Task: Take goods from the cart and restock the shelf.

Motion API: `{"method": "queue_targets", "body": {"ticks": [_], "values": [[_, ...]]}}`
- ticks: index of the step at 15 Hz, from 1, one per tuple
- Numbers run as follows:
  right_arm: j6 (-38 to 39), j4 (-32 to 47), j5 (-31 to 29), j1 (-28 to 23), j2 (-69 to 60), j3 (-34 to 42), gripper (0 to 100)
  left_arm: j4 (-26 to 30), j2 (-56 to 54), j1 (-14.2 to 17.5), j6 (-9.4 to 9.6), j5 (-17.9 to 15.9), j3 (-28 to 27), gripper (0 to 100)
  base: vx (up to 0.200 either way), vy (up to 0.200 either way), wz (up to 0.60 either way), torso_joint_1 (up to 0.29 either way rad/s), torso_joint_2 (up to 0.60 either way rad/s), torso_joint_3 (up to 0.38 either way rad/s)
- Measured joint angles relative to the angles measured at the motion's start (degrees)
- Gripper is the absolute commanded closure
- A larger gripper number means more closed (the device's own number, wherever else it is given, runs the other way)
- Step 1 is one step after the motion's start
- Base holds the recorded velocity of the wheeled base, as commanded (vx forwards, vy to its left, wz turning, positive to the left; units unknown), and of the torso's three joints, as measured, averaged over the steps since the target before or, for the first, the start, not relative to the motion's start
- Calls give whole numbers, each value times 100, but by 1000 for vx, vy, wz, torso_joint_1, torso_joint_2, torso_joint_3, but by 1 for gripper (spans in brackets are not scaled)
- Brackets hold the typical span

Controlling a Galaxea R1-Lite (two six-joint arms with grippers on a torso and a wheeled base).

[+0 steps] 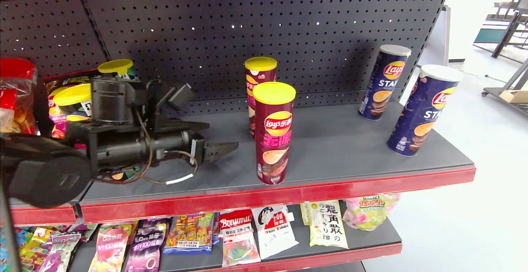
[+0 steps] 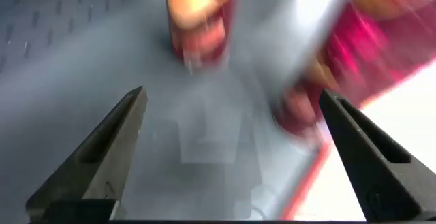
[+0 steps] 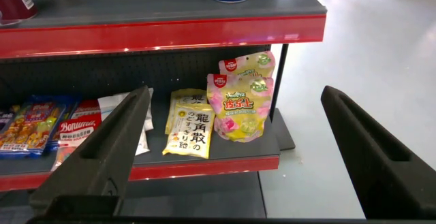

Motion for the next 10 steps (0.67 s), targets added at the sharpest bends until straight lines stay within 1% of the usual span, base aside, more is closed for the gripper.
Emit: {"method": "queue_targets", "body": {"ticks": [2,4,5,7,8,10], "values": [[0,0,0,0,0,0,0,240,-752,171,4,13,645,0,0,0,0,0,0,0],[2,0,0,-2,0,0,0,657,-1775,356,6,13,1243,0,0,0,0,0,0,0],[0,2,2,0,0,0,0,930,-2313,422,6,13,1456,0,0,0,0,0,0,0],[0,0,2,0,0,0,0,1762,-3760,545,-5,49,1821,0,0,0,0,0,0,0],[0,0,0,0,0,0,0,2186,-4418,579,-13,137,1929,0,0,0,0,0,0,0],[0,2,0,0,0,0,0,3173,-5964,639,-44,435,2116,0,0,0,0,0,0,0]]}}
